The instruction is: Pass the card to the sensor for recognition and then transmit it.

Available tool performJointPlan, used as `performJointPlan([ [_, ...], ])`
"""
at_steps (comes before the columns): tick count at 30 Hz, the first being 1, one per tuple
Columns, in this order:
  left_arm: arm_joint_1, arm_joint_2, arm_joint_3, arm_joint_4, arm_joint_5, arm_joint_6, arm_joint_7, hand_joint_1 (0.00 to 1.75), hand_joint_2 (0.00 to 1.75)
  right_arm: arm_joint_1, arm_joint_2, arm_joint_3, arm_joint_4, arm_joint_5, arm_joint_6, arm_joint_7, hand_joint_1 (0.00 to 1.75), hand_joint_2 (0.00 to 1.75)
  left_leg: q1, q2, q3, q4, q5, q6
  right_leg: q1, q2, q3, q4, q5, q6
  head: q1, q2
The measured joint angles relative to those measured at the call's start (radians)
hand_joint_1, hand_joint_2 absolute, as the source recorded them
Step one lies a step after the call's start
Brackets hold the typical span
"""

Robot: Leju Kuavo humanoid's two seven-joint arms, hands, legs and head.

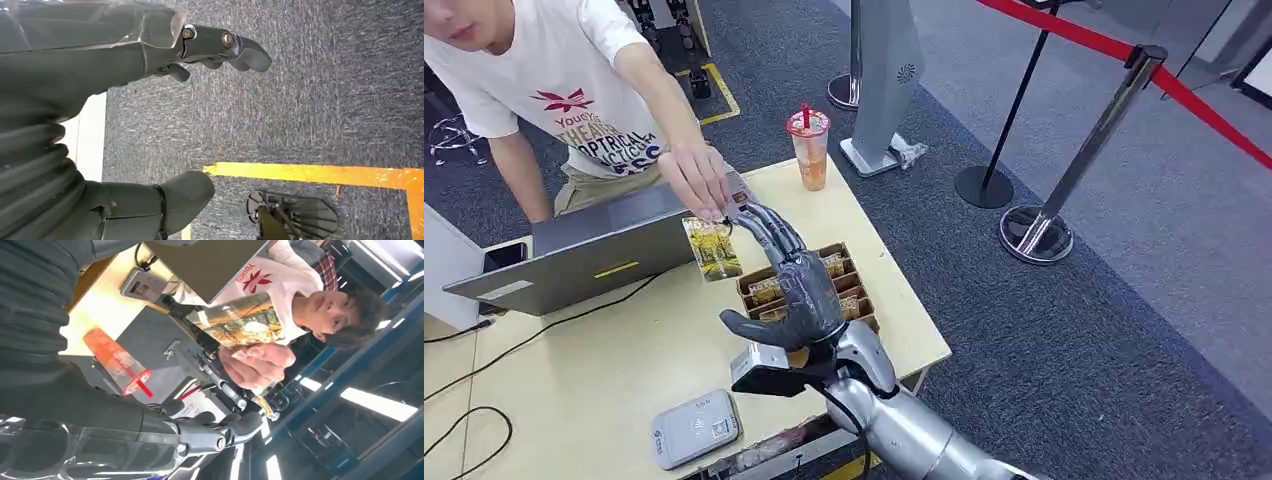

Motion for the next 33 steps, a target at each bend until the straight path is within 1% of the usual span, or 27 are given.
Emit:
performJointPlan([
  [5, 0.000, 0.000, 0.000, 0.000, 0.003, 0.006, -0.002, 0.00, 1.75, -0.014, -0.002, 0.014, 0.026, -0.004, -0.011, 0.002, 0.02, 1.75, 0.000, 0.000, 0.000, 0.000, 0.000, 0.000, 0.000, 0.000, 0.000, 0.000, 0.000, 0.000, 0.000, 0.000],
  [6, 0.000, 0.000, 0.000, 0.000, 0.004, 0.007, -0.002, 0.00, 1.75, -0.016, -0.002, 0.016, 0.030, -0.012, -0.013, 0.003, 0.14, 1.75, 0.000, 0.000, 0.000, 0.000, 0.000, 0.000, 0.000, 0.000, 0.000, 0.000, 0.000, 0.000, 0.000, 0.000],
  [7, 0.000, 0.000, 0.000, 0.000, 0.005, 0.008, -0.002, 0.00, 1.75, -0.018, -0.003, 0.019, 0.034, -0.015, -0.014, 0.006, 0.70, 1.75, 0.000, 0.000, 0.000, 0.000, 0.000, 0.000, 0.000, 0.000, 0.000, 0.000, 0.000, 0.000, 0.000, 0.000],
  [8, 0.000, 0.000, 0.000, 0.000, 0.007, 0.008, -0.002, 0.00, 1.75, -0.020, -0.003, 0.019, 0.037, -0.014, -0.014, 0.007, 0.70, 1.75, 0.000, 0.000, 0.000, 0.000, 0.000, 0.000, 0.000, 0.000, 0.000, 0.000, 0.000, 0.000, 0.000, 0.000],
  [9, 0.000, 0.000, 0.000, 0.000, 0.007, 0.008, -0.002, 0.00, 1.75, -0.022, -0.003, 0.020, 0.040, -0.015, -0.014, 0.007, 1.40, 1.75, 0.000, 0.000, 0.000, 0.000, 0.000, 0.000, 0.000, 0.000, 0.000, 0.000, 0.000, 0.000, 0.000, 0.000],
  [10, 0.000, 0.000, 0.000, 0.000, 0.008, 0.010, -0.002, 0.00, 1.75, -0.025, -0.003, 0.022, 0.045, -0.016, -0.015, 0.009, 1.54, 1.75, 0.000, 0.000, 0.000, 0.000, 0.000, 0.000, 0.000, 0.000, 0.000, 0.000, 0.000, 0.000, 0.000, 0.000],
  [11, 0.000, 0.000, 0.000, 0.000, 0.009, 0.011, -0.002, 0.00, 1.75, -0.027, -0.004, 0.024, 0.048, -0.019, -0.016, 0.009, 1.54, 1.75, 0.000, 0.000, 0.000, 0.000, 0.000, 0.000, 0.000, 0.000, 0.000, 0.000, 0.000, 0.000, 0.000, 0.000],
  [12, 0.000, 0.000, 0.000, 0.000, 0.010, 0.011, -0.003, 0.00, 1.75, -0.029, -0.004, 0.026, 0.050, -0.021, -0.017, 0.009, 1.64, 1.75, 0.000, 0.000, 0.000, 0.000, 0.000, 0.000, 0.000, 0.000, 0.000, 0.000, 0.000, 0.000, 0.000, 0.000],
  [13, 0.000, 0.000, 0.000, 0.000, 0.010, 0.011, -0.003, 0.00, 1.75, -0.031, -0.005, 0.030, 0.054, -0.021, -0.017, 0.009, 1.68, 1.75, 0.000, 0.000, 0.000, 0.000, 0.000, 0.000, 0.000, 0.000, 0.000, 0.000, 0.000, 0.000, 0.000, 0.000],
  [18, 0.001, 0.000, 0.000, 0.000, 0.015, 0.015, -0.006, 0.00, 1.75, -0.044, -0.007, 0.037, 0.070, -0.042, -0.020, 0.001, 1.68, 1.75, 0.000, 0.000, 0.000, 0.000, 0.000, 0.000, 0.000, 0.000, 0.000, 0.000, 0.000, 0.000, 0.000, 0.000],
  [20, 0.001, 0.000, 0.000, 0.000, 0.016, 0.017, -0.006, 0.00, 1.75, -0.048, -0.008, 0.040, 0.077, -0.051, -0.021, -0.003, 1.64, 1.75, 0.000, 0.000, 0.000, 0.000, 0.000, 0.000, 0.000, 0.000, 0.000, 0.000, 0.000, 0.000, 0.000, 0.000],
  [22, 0.001, 0.000, 0.000, 0.000, 0.016, 0.019, -0.006, 0.00, 1.75, -0.051, -0.008, 0.042, 0.081, -0.051, -0.024, -0.004, 1.68, 1.75, 0.000, 0.000, 0.000, 0.000, 0.000, 0.000, 0.000, 0.000, 0.000, 0.000, 0.000, 0.000, 0.000, 0.000],
  [23, 0.001, 0.000, 0.000, 0.000, 0.017, 0.020, -0.006, 0.00, 1.75, -0.053, -0.008, 0.042, 0.083, -0.051, -0.025, -0.004, 1.64, 1.75, 0.000, 0.000, 0.000, 0.000, 0.000, 0.000, 0.000, 0.000, 0.000, 0.000, 0.000, 0.000, 0.000, 0.000],
  [25, 0.001, 0.000, 0.000, 0.000, 0.017, 0.021, -0.006, 0.00, 1.75, -0.057, -0.008, 0.044, 0.084, -0.051, -0.025, -0.005, 1.64, 1.75, 0.000, 0.000, 0.000, 0.000, 0.000, 0.000, 0.000, 0.000, 0.000, 0.000, 0.000, 0.000, 0.000, 0.000],
  [28, 0.002, 0.000, 0.000, 0.000, 0.018, 0.021, -0.006, 0.00, 1.75, -0.059, -0.008, 0.044, 0.084, -0.051, -0.026, -0.005, 1.75, 1.75, 0.000, 0.000, 0.000, 0.000, 0.000, 0.000, 0.000, 0.000, 0.000, 0.000, 0.000, 0.000, 0.000, 0.000],
  [33, 0.002, 0.000, 0.000, 0.000, 0.019, 0.021, -0.006, 0.00, 1.75, -0.058, -0.008, 0.045, 0.086, -0.059, -0.024, -0.005, 1.75, 1.75, 0.000, 0.000, 0.000, 0.000, 0.000, 0.000, 0.000, 0.000, 0.000, 0.000, 0.000, 0.000, 0.000, 0.000],
])
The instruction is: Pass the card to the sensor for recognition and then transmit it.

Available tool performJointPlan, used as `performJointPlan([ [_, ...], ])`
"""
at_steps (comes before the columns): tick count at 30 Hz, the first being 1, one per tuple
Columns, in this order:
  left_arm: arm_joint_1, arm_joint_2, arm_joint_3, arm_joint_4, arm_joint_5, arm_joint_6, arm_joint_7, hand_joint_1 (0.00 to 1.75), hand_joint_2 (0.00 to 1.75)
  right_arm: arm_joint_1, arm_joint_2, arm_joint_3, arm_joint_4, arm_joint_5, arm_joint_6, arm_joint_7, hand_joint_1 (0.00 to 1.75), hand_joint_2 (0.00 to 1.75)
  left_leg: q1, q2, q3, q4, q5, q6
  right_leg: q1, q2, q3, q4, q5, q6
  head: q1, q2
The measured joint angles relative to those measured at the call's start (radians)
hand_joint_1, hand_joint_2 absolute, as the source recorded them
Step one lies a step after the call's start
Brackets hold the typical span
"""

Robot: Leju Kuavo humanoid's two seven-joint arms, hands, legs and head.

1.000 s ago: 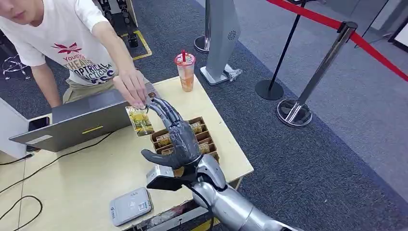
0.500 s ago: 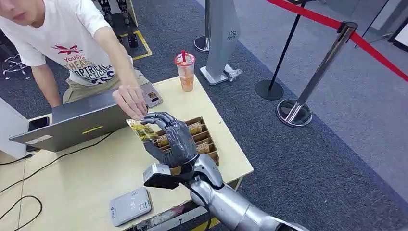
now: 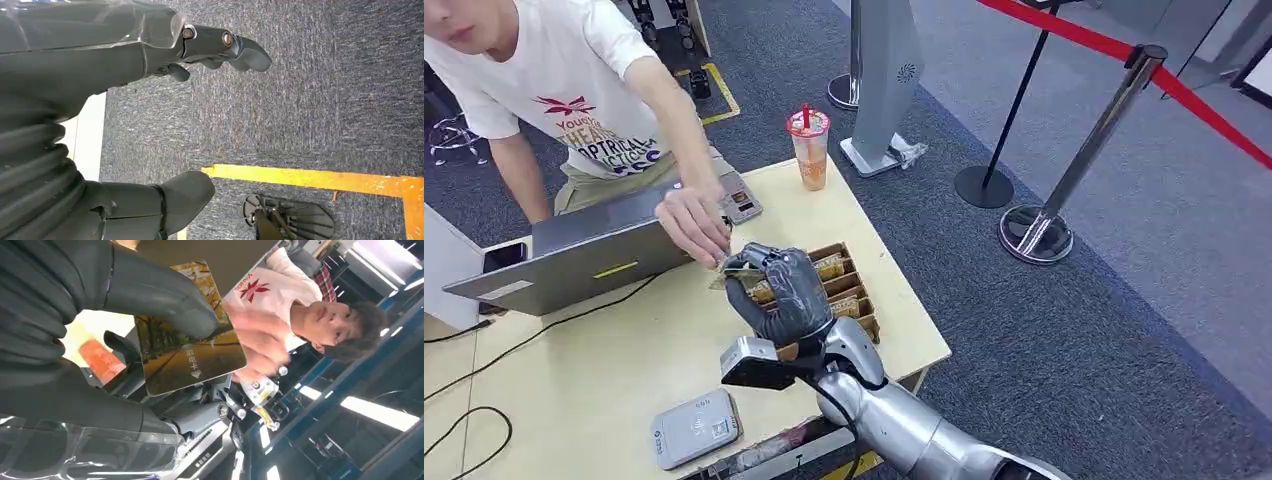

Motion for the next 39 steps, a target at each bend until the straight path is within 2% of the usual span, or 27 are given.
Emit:
performJointPlan([
  [3, 0.000, 0.000, 0.000, 0.000, 0.000, 0.000, 0.000, 0.00, 1.75, 0.000, 0.000, 0.000, 0.000, -0.039, 0.026, -0.008, 1.75, 1.75, 0.000, 0.000, 0.000, 0.000, 0.000, 0.000, 0.000, 0.000, 0.000, 0.000, 0.000, 0.000, 0.000, 0.000],
  [6, 0.001, 0.000, 0.000, 0.000, 0.002, 0.000, -0.002, 0.00, 1.75, 0.001, -0.001, 0.000, -0.001, -0.118, 0.093, -0.029, 1.75, 1.75, 0.000, 0.000, 0.000, 0.000, 0.000, 0.000, 0.000, 0.000, 0.000, 0.000, 0.000, 0.000, 0.000, 0.000],
  [14, 0.002, 0.000, 0.000, 0.000, 0.008, -0.002, -0.005, 0.00, 1.75, 0.009, -0.003, 0.000, -0.027, -0.362, 0.319, -0.060, 1.75, 1.75, 0.000, 0.000, 0.000, 0.000, 0.000, 0.000, 0.000, 0.000, 0.000, 0.000, 0.000, 0.000, 0.000, 0.000],
  [24, 0.003, 0.001, 0.000, 0.000, 0.008, -0.008, -0.005, 0.00, 1.75, 0.037, -0.011, 0.017, -0.037, -0.592, 0.627, -0.042, 1.75, 1.75, 0.000, 0.000, 0.000, 0.000, 0.000, 0.000, 0.000, 0.000, 0.000, 0.000, 0.000, 0.000, 0.000, 0.000],
  [31, 0.003, 0.000, 0.000, 0.000, 0.012, -0.008, -0.006, 0.00, 1.75, 0.042, -0.016, 0.092, 0.019, -0.642, 0.721, -0.027, 1.75, 1.75, 0.000, 0.000, 0.000, 0.000, 0.000, 0.000, 0.000, 0.000, 0.000, 0.000, 0.000, 0.000, 0.000, 0.000],
  [39, 0.005, 0.000, 0.000, 0.000, 0.010, -0.008, -0.003, 0.00, 1.75, 0.024, -0.015, 0.169, 0.131, -0.666, 0.747, -0.016, 1.75, 1.75, 0.000, 0.000, 0.000, 0.000, 0.000, 0.000, 0.000, 0.000, 0.000, 0.000, 0.000, 0.000, 0.000, 0.000],
])
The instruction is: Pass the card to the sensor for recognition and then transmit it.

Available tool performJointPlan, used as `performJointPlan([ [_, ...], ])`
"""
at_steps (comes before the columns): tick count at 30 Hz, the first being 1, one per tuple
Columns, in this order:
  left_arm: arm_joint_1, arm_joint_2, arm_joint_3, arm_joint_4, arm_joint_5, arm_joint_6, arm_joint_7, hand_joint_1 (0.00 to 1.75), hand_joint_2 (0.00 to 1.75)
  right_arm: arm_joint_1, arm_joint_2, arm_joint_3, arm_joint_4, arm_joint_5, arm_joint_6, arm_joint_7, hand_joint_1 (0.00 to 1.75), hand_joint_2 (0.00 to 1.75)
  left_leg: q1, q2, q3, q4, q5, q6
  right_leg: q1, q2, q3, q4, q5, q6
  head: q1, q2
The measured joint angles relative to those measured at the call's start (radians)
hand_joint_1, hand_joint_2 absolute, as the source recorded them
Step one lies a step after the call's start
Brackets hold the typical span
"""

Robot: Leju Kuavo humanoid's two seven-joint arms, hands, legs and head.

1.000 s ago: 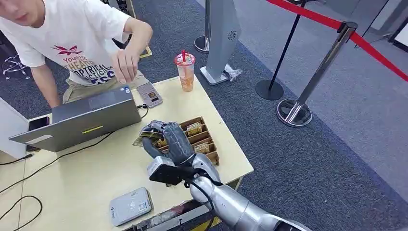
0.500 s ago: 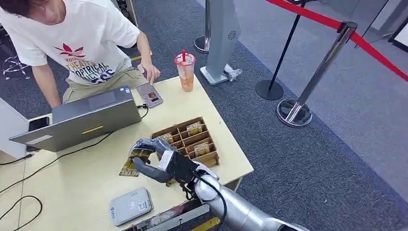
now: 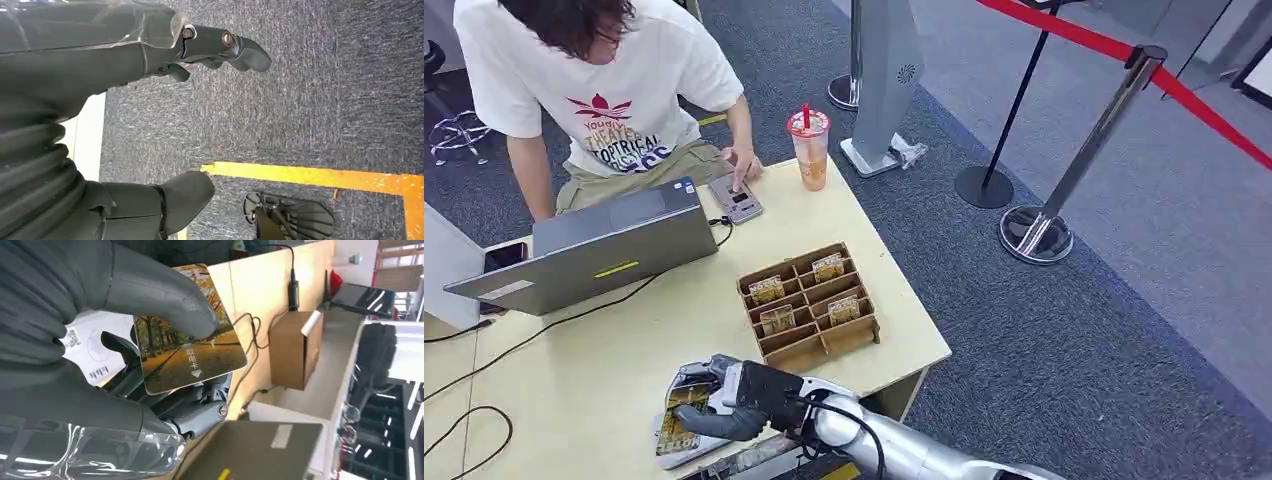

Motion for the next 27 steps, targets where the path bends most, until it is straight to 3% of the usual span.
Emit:
performJointPlan([
  [13, 0.009, 0.000, 0.000, 0.000, 0.006, -0.002, 0.013, 0.00, 1.75, -0.008, 0.000, 0.029, 0.091, -0.065, -0.035, -0.001, 1.75, 1.75, 0.000, 0.000, 0.000, 0.000, 0.000, 0.000, 0.000, 0.000, 0.000, 0.000, 0.000, 0.000, 0.000, 0.000],
  [27, 0.014, 0.000, 0.000, 0.000, 0.010, -0.003, 0.020, 0.00, 1.75, -0.018, -0.008, -0.016, 0.192, -0.082, -0.095, 0.006, 1.75, 1.75, 0.000, 0.000, 0.000, 0.000, 0.000, 0.000, 0.000, 0.000, 0.000, 0.000, 0.000, 0.000, 0.000, 0.000],
])
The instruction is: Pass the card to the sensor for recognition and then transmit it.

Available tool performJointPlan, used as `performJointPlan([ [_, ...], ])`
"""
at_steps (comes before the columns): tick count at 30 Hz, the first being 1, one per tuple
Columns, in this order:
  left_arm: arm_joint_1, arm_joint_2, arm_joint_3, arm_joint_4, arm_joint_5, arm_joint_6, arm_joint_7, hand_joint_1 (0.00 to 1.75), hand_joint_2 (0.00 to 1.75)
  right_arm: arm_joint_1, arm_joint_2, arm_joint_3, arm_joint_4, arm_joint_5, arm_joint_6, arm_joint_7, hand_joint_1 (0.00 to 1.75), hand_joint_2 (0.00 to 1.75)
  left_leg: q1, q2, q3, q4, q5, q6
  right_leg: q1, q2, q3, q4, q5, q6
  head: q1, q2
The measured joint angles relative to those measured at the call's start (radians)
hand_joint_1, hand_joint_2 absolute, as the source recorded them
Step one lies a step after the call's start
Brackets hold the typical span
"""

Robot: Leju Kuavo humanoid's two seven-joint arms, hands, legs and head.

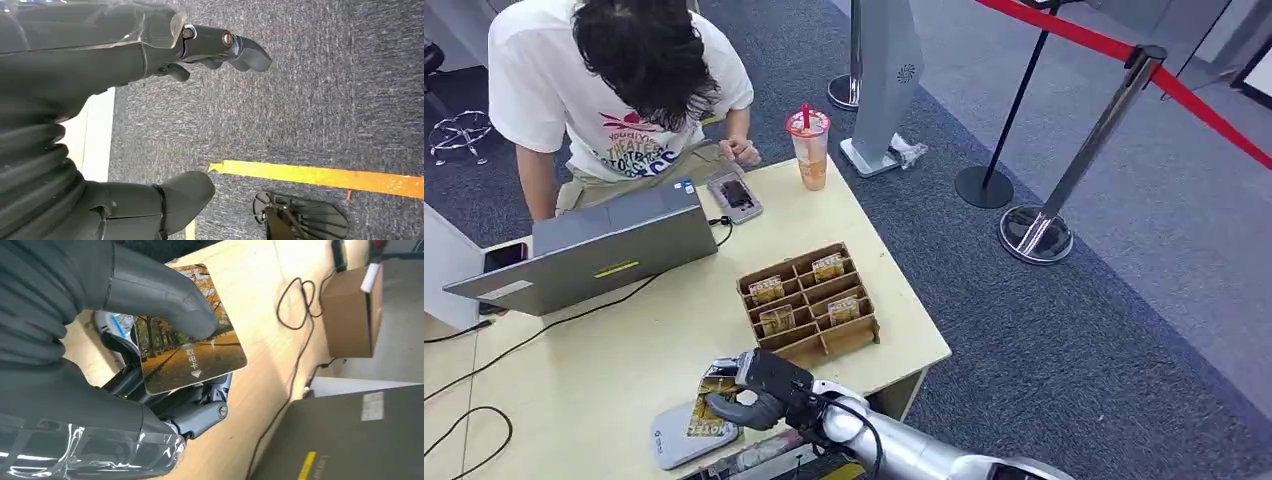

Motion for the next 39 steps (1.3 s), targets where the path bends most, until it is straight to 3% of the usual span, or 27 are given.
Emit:
performJointPlan([
  [19, 0.000, 0.007, 0.000, 0.000, -0.005, -0.015, 0.005, 0.00, 1.75, 0.028, 0.000, -0.048, 0.079, -0.002, -0.052, 0.038, 1.75, 1.75, 0.000, 0.000, 0.000, 0.000, 0.001, 0.000, 0.000, 0.000, 0.001, 0.000, 0.000, 0.001, 0.000, 0.000],
  [39, 0.000, 0.016, 0.000, 0.000, -0.008, -0.017, 0.013, 0.00, 1.75, 0.051, 0.000, -0.065, 0.085, -0.013, -0.042, 0.068, 1.75, 1.75, 0.000, 0.000, 0.001, 0.000, 0.001, 0.000, 0.000, 0.000, 0.001, 0.000, 0.001, 0.001, 0.000, 0.000],
])
